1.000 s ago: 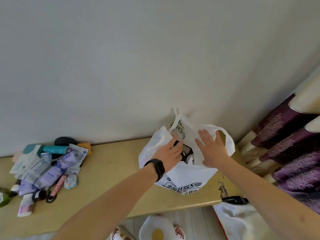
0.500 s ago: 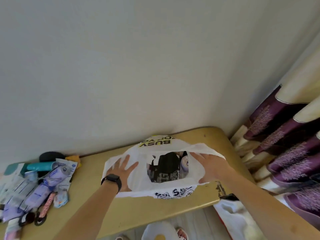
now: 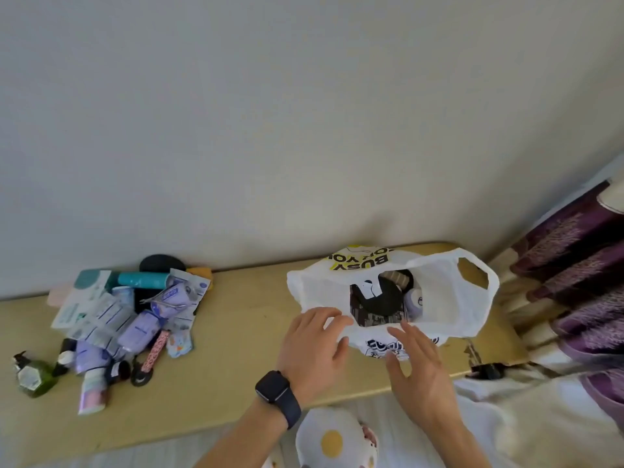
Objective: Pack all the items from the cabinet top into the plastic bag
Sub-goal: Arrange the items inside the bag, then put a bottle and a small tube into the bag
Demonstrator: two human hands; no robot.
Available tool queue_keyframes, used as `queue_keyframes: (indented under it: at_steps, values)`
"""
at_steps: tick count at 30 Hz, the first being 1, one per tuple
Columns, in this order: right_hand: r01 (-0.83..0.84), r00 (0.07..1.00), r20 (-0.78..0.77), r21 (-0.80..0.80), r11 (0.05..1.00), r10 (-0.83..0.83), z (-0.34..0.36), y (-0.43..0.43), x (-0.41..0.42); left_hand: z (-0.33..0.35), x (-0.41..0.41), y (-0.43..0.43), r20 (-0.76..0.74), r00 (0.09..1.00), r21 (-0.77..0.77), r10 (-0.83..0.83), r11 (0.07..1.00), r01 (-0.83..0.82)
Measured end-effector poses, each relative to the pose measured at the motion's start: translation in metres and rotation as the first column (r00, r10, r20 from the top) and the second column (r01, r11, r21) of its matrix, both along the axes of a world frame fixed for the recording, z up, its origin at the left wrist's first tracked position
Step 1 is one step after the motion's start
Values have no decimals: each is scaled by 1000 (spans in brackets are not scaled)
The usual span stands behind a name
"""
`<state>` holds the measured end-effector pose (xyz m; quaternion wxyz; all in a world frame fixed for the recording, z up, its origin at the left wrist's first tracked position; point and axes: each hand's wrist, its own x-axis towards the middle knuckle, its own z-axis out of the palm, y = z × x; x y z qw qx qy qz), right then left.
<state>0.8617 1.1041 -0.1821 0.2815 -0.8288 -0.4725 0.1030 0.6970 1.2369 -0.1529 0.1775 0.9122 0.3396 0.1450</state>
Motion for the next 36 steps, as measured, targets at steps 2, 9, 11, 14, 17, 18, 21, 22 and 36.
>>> queue_keyframes:
  at_steps: [2,9,11,14,17,18,21,22,36]
  values:
    - [-63,997,-47,11,998,63,0,-5,-42,-13,-31,-11,12,999,-43,50,998,-50]
    - [-294,954,-77,-63,954,289,-17,-18,-162,-58,-170,-38,-508,853,-258,121,923,-284]
    - [-361,930,-97,-75,930,353,-23,-21,-189,-65,-215,-41,-559,812,-295,167,875,-383]
    - [-460,885,-142,-117,880,444,-29,-20,-221,-72,-275,-50,-604,755,-307,253,801,-514]
    - [-563,826,-141,-162,810,546,-34,-16,-242,-76,-321,-72,-623,688,-293,373,704,-647]
    - [-593,805,-154,-175,786,573,-34,-12,-247,-78,-334,-82,-622,667,-291,410,670,-683]
    - [-675,737,-128,-196,711,664,-40,1,-270,-82,-373,-106,-638,620,-300,457,594,-747]
    - [-699,712,-144,-234,676,687,-42,5,-279,-83,-385,-111,-648,606,-304,460,574,-761]
    - [-582,786,-314,-664,469,532,-86,127,-378,-125,-460,26,-572,669,-451,475,499,-740]
